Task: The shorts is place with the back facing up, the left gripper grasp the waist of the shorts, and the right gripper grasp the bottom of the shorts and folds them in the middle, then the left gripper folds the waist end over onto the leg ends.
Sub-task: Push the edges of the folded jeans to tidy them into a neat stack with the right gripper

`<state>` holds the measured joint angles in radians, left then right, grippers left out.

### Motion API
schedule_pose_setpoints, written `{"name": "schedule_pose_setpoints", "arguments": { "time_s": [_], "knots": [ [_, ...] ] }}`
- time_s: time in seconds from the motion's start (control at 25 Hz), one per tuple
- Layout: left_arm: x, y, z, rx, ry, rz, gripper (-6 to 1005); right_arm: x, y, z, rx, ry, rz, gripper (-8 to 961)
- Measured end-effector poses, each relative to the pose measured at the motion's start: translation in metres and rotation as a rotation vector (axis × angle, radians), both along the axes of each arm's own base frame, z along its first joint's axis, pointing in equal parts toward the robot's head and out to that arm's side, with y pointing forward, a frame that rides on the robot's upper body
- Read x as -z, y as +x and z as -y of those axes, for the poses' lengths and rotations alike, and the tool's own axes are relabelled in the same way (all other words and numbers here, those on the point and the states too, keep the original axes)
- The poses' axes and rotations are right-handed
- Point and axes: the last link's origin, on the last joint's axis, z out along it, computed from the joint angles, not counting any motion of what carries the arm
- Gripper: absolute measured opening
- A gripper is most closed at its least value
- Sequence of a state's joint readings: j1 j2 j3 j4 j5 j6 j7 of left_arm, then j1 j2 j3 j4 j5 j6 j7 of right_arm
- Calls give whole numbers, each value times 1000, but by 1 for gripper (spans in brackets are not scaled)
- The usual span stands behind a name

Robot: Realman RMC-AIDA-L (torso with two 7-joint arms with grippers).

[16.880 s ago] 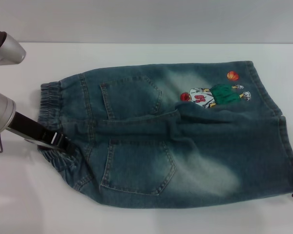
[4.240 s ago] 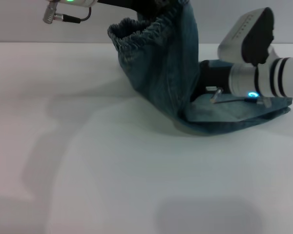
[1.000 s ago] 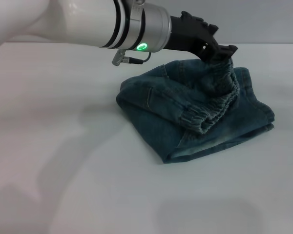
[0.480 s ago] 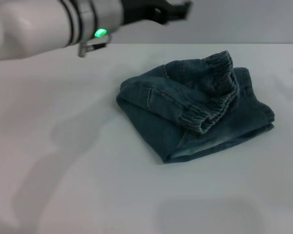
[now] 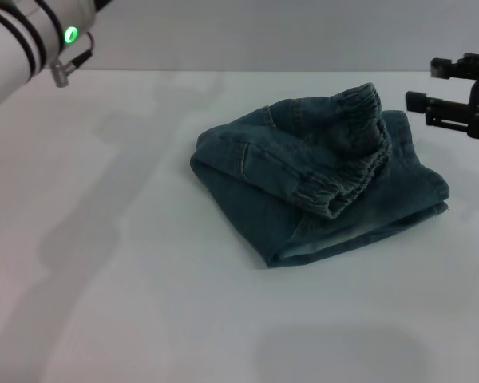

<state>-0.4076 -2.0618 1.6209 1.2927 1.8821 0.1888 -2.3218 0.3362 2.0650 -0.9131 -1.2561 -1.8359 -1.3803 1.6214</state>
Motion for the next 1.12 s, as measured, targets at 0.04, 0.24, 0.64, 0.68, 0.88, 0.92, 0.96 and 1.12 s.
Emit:
{"name": "schedule_pose_setpoints", "arguments": {
  "time_s": [0.04, 0.24, 0.64, 0.68, 0.88, 0.92, 0.96, 1.12],
  "knots": [
    [-1, -2, 0, -7, 12, 4, 846, -1, -4, 1, -22, -14, 16, 594],
    [-12, -9, 1, -30, 81, 19, 846, 0, -15, -1, -52, -64, 99, 582],
    [-24, -16, -4, -63, 169, 43, 846, 10, -39, -10, -18, -214, 283, 559],
    [-23, -15, -3, -62, 167, 43, 846, 11, -42, -9, -29, -232, 291, 556],
    [-18, -17, -2, -64, 152, 39, 846, 13, -51, -7, -60, -324, 364, 545],
    [-17, -18, -1, -69, 149, 38, 846, 18, -53, -8, -63, -348, 407, 542],
    [-16, -21, 0, -74, 145, 37, 846, 18, -53, -8, -63, -348, 407, 540],
    [-8, -28, 4, -91, 126, 32, 846, 34, -55, -10, -74, -388, 474, 531]
  ]
}}
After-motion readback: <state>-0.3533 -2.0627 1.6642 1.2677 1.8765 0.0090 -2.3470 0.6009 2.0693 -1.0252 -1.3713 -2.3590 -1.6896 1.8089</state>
